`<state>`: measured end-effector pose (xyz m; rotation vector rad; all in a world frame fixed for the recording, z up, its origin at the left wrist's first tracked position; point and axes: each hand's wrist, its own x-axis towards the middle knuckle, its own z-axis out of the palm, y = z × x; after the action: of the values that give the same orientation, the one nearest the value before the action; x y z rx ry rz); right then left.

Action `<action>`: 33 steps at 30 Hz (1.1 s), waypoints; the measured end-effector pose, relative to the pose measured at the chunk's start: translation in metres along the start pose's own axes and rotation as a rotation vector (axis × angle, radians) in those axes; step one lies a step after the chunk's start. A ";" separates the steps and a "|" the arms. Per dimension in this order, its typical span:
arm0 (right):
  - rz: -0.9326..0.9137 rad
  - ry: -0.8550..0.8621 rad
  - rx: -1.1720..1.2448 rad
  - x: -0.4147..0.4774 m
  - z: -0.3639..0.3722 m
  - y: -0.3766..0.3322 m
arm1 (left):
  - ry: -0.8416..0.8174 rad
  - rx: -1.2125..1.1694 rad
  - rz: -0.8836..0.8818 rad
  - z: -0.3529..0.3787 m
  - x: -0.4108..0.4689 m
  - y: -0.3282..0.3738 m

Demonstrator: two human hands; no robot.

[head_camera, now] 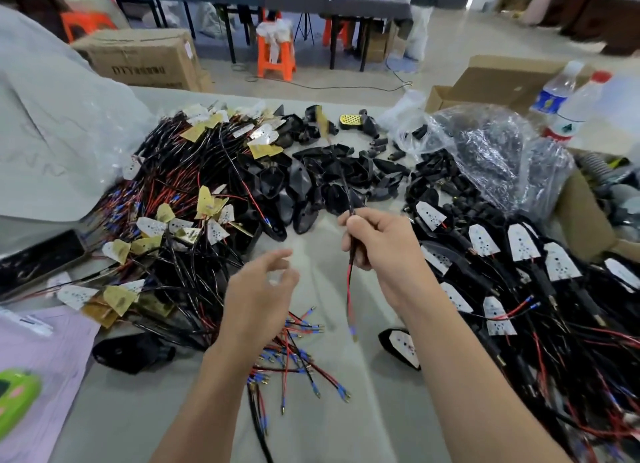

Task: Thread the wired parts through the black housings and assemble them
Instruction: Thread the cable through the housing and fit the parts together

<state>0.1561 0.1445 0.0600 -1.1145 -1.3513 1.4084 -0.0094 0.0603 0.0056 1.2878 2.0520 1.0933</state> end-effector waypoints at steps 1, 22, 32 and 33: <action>-0.003 0.012 0.001 -0.002 -0.003 0.004 | -0.134 -0.141 0.007 0.002 0.003 0.009; 0.033 0.009 0.019 0.007 -0.054 0.013 | -0.268 -0.290 0.045 0.047 0.037 0.045; -0.021 0.049 -0.053 -0.011 -0.056 0.023 | -0.006 0.819 0.141 0.078 0.132 0.024; -0.044 0.074 -0.108 -0.014 -0.053 0.025 | 0.013 0.830 0.141 0.078 0.136 0.025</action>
<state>0.2111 0.1424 0.0349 -1.1880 -1.4039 1.2632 0.0008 0.2174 -0.0161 1.8082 2.5633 0.2569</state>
